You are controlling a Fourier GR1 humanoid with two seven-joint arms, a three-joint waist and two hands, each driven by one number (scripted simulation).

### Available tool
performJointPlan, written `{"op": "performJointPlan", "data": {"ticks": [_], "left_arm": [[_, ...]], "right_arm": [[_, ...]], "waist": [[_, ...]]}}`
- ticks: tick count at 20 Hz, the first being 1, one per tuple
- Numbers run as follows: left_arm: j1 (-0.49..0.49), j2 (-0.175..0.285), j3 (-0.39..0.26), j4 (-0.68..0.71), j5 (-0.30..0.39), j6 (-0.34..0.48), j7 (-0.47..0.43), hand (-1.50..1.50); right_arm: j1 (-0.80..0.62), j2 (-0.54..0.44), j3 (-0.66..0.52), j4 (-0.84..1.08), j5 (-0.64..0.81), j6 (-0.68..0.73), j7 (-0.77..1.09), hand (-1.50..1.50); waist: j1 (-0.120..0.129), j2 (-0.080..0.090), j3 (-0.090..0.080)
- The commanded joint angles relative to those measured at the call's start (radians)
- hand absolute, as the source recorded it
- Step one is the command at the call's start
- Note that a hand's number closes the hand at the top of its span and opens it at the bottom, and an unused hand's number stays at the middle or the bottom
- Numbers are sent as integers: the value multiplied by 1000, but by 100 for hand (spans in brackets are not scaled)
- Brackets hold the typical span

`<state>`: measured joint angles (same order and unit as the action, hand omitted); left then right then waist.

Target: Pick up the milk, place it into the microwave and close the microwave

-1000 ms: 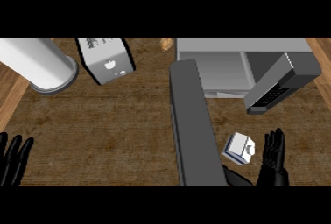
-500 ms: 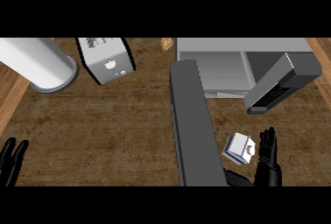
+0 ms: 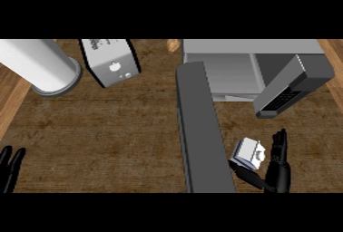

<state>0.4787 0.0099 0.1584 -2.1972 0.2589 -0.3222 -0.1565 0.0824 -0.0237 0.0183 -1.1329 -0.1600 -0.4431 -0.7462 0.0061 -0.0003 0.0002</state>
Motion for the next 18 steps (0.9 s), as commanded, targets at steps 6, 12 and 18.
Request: {"op": "performJointPlan", "data": {"ticks": [6,12,18], "left_arm": [[-29,-6,11,20,-2,-20,11,-150],[-18,-9,26,2,10,-12,21,-150],[8,-7,13,-39,25,-15,52,-150]], "right_arm": [[-114,-68,-173,328,-44,36,-141,-150],[-64,-71,-71,304,-80,362,-153,-150],[-141,-65,-28,324,-85,538,-219,150]], "waist": [[0,1,1],[0,0,1],[4,-1,1]]}}
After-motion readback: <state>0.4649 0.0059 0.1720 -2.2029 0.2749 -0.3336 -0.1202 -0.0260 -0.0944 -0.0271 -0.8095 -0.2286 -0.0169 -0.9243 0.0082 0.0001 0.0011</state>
